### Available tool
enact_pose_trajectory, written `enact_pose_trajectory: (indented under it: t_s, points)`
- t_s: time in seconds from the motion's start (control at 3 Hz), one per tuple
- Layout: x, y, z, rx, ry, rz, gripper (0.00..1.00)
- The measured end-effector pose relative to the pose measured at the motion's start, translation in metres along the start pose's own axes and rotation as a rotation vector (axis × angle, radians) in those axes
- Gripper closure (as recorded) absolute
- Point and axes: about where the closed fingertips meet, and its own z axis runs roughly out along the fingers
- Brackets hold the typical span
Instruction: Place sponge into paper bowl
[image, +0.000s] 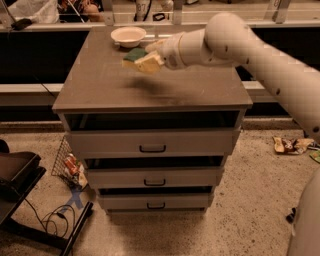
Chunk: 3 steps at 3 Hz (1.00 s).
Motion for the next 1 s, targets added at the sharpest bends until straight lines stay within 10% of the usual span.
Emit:
enact_pose_trajectory:
  t_s: [0.67, 1.0]
  points:
    - [-0.036, -0.076, 0.023, 0.034, 0.160, 0.039, 1.00]
    - [-0.050, -0.110, 0.031, 0.091, 0.141, 0.077, 1.00]
